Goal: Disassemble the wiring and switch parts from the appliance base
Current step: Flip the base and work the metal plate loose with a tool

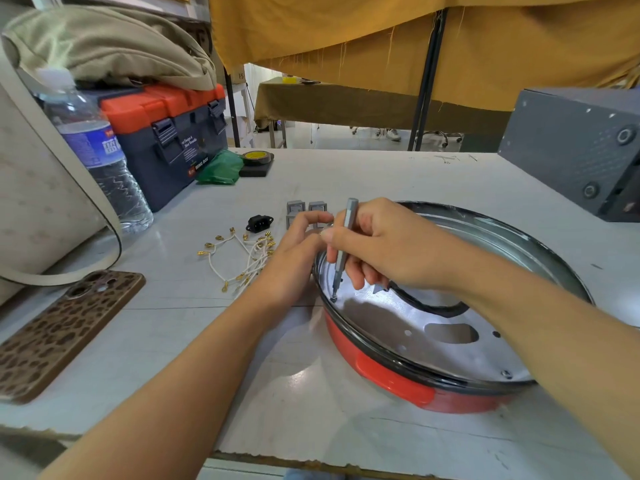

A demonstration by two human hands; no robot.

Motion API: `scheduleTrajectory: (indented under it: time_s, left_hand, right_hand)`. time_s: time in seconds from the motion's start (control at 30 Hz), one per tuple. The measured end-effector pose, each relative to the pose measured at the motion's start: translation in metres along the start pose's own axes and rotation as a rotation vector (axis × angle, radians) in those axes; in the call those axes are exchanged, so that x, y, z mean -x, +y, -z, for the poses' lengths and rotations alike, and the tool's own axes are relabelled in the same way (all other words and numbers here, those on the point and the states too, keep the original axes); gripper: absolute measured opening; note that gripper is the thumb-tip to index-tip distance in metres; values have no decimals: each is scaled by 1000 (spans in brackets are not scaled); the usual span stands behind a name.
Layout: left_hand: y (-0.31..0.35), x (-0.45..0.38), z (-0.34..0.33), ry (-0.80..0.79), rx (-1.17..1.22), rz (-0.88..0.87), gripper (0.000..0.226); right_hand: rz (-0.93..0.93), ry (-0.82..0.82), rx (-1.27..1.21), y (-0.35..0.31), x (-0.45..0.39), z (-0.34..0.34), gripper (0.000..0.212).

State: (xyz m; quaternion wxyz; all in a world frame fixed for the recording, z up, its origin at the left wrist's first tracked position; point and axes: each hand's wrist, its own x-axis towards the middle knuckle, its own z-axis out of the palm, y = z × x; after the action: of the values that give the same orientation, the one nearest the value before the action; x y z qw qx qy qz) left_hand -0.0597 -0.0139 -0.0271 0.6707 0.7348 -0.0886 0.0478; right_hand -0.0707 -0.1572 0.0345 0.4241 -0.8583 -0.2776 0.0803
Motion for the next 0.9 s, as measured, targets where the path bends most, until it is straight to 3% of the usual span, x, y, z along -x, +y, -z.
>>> scheduleTrajectory:
  time_s: [0.4, 0.53, 0.73, 0.9]
  left_hand:
    - [-1, 0, 1, -3, 17, 41, 27]
    - [-1, -1, 1, 1, 21, 50, 27]
    - [-1, -1, 0, -5, 47, 35, 30]
    - [-2, -2, 1, 4, 8, 18, 26]
  right_hand:
    - [13, -126, 65, -3, 7, 8, 24]
    - [6, -100, 77, 0, 5, 9, 23]
    - [30, -106, -124, 1, 4, 7, 13]
    - [28, -106, -180, 5, 3, 8, 19]
